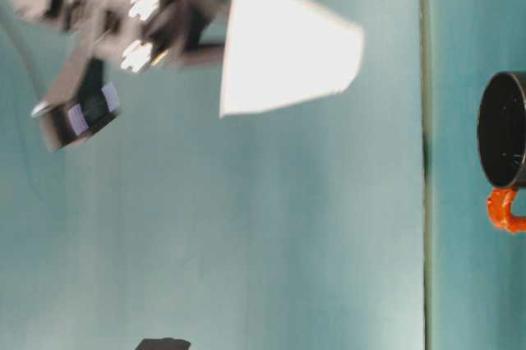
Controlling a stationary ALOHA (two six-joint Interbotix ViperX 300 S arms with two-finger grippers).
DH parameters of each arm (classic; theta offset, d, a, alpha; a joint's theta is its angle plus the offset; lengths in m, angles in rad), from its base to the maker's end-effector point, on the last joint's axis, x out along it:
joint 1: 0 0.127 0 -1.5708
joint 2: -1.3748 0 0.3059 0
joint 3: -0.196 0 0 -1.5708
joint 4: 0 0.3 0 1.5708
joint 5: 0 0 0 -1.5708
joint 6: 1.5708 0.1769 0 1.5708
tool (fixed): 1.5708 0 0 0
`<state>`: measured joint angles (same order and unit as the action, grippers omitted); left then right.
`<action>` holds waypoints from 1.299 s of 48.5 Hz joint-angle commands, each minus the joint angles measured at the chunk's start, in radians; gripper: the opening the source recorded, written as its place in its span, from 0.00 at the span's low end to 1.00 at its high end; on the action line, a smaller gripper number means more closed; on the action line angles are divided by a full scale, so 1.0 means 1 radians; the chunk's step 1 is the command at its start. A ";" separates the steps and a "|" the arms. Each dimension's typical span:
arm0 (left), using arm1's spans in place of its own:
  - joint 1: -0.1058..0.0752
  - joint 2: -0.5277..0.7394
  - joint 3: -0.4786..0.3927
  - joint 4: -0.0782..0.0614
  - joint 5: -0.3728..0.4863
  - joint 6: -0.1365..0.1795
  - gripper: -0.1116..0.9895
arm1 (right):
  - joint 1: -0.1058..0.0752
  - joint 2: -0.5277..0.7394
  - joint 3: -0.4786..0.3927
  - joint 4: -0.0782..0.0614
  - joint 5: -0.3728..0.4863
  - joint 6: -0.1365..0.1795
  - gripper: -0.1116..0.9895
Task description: Put the paper cup into the moved red handle cup holder.
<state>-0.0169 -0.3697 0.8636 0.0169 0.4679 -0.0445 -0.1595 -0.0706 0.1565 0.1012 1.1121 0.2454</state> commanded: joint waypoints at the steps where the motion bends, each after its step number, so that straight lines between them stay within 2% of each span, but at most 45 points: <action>1: 0.002 -0.006 -0.012 0.002 -0.006 -0.002 0.88 | 0.006 0.025 -0.063 0.000 0.002 -0.005 0.00; 13: 0.000 -0.008 -0.011 0.002 -0.006 -0.002 0.88 | 0.008 0.124 -0.089 -0.005 -0.006 -0.011 0.00; 17: 0.000 -0.006 -0.011 0.002 -0.008 -0.002 0.88 | 0.014 0.153 -0.086 -0.005 -0.015 -0.012 0.00; 26: 0.000 -0.002 -0.009 0.002 -0.009 -0.002 0.88 | 0.018 0.219 -0.064 -0.006 -0.095 -0.015 0.00; 36: 0.000 0.000 -0.011 0.002 -0.021 -0.002 0.88 | 0.020 0.268 0.017 -0.029 -0.213 -0.014 0.00; 51: 0.002 0.008 -0.009 0.000 -0.028 -0.002 0.88 | 0.020 0.262 0.109 -0.029 -0.318 -0.014 0.00; 63: 0.002 0.018 -0.012 0.002 -0.031 -0.002 0.88 | 0.025 0.262 0.121 -0.029 -0.330 -0.011 0.00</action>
<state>-0.0153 -0.3497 0.8636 0.0169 0.4464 -0.0445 -0.1427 0.1948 0.2807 0.0736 0.7869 0.2393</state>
